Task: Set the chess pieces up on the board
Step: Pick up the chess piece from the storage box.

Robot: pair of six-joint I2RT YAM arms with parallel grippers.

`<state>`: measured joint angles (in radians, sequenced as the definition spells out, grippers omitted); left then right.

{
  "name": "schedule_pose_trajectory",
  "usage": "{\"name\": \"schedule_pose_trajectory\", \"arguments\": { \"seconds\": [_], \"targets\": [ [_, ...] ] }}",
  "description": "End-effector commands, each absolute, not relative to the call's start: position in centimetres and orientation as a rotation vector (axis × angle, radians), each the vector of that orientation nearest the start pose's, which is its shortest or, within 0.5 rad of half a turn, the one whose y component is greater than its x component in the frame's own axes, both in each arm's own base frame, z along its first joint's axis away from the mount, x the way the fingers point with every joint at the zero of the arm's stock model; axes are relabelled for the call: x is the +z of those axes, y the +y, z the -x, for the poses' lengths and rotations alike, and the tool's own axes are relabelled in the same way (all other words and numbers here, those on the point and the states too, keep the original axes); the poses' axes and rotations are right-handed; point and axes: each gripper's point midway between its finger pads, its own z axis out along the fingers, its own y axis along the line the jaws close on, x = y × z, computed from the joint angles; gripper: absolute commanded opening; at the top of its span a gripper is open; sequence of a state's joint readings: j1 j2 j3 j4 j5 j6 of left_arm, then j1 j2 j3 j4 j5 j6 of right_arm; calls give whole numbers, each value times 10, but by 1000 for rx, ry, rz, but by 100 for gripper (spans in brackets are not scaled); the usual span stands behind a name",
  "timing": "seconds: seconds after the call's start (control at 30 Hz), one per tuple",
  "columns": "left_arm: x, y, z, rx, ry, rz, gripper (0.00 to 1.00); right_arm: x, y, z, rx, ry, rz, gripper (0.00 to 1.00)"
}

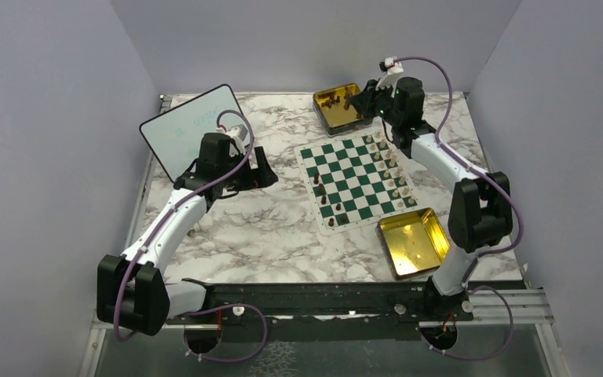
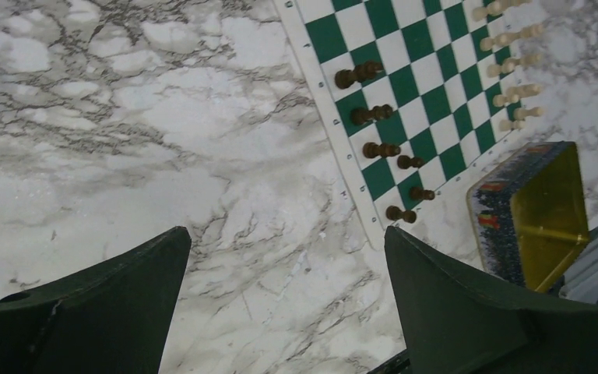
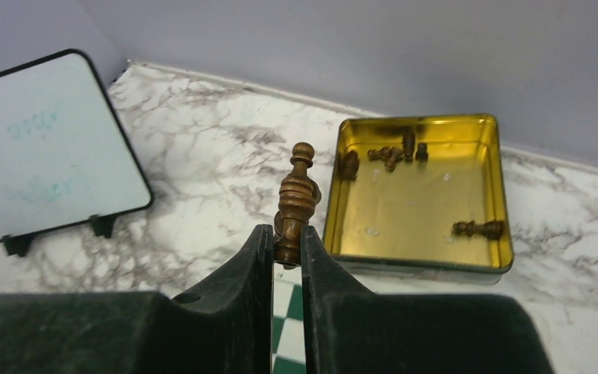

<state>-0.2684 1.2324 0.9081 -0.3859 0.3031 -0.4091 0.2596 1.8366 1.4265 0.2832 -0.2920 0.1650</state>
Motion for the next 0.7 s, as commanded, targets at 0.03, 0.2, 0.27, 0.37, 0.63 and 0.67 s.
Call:
{"name": "schedule_pose_trajectory", "arguments": {
  "seconds": [0.03,0.2,0.27,0.37,0.63,0.67],
  "targets": [
    [194,-182,-323,-879,2241,-18,94,257,208,-482,759,1791,249,1],
    [206,-199,-333,-981,2236,-67,88,250,205,-443,819,1878,220,1],
    [211,-206,-338,-1016,2224,-91,87,250,204,-429,841,1896,210,1],
    [219,-214,-346,-1071,2190,-110,86,246,206,-410,891,1928,213,1],
    [231,-223,-359,-1081,2128,-70,79,221,211,-374,1014,2002,185,1],
    [233,-226,-360,-1077,2115,-87,79,220,211,-371,1026,2004,192,1]
  ]
}}
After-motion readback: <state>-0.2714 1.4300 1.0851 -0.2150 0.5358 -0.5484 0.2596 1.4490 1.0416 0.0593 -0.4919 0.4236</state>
